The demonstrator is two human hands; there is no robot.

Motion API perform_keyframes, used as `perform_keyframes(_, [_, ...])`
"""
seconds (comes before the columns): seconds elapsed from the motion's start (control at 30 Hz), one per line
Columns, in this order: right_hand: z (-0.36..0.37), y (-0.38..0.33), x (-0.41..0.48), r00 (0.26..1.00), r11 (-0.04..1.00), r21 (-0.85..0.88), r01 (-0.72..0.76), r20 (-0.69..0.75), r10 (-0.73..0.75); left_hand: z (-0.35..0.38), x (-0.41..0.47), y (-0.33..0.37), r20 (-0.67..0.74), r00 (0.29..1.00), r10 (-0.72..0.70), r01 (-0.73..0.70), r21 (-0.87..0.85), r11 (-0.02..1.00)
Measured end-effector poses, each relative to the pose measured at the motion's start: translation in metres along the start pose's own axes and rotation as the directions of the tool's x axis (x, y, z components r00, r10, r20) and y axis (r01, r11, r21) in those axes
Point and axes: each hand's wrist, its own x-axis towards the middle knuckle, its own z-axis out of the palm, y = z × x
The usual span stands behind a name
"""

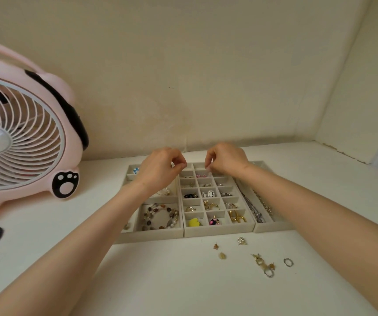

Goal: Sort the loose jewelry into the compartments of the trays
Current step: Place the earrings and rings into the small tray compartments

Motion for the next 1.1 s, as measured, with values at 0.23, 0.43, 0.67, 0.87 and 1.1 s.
perform_keyframes(0.23, [-0.019, 0.010, -0.037, 0.998, 0.995, 0.093, 0.034, -0.053, -0.029, 0.004, -0.007, 0.019, 0.075, 0.996, 0.054, -0.050, -0.051, 0.997])
perform_keyframes(0.43, [-0.028, 0.011, -0.093, 0.996, 0.979, 0.184, 0.086, -0.038, -0.081, 0.003, -0.036, 0.041, 0.174, 0.968, 0.179, -0.169, -0.070, 0.983])
perform_keyframes(0.67, [-0.023, 0.031, -0.150, 0.991, 0.971, 0.204, 0.122, 0.025, -0.130, 0.001, -0.082, 0.048, 0.282, 0.889, 0.361, -0.345, -0.106, 0.933])
perform_keyframes(0.87, [-0.005, 0.041, -0.174, 0.978, 0.976, 0.125, 0.180, 0.085, -0.191, 0.008, -0.093, 0.051, 0.305, 0.843, 0.443, -0.444, -0.068, 0.893])
perform_keyframes(1.1, [-0.002, 0.040, -0.179, 0.978, 0.965, 0.173, 0.198, 0.027, -0.206, 0.014, -0.096, 0.049, 0.301, 0.858, 0.417, -0.417, -0.068, 0.906])
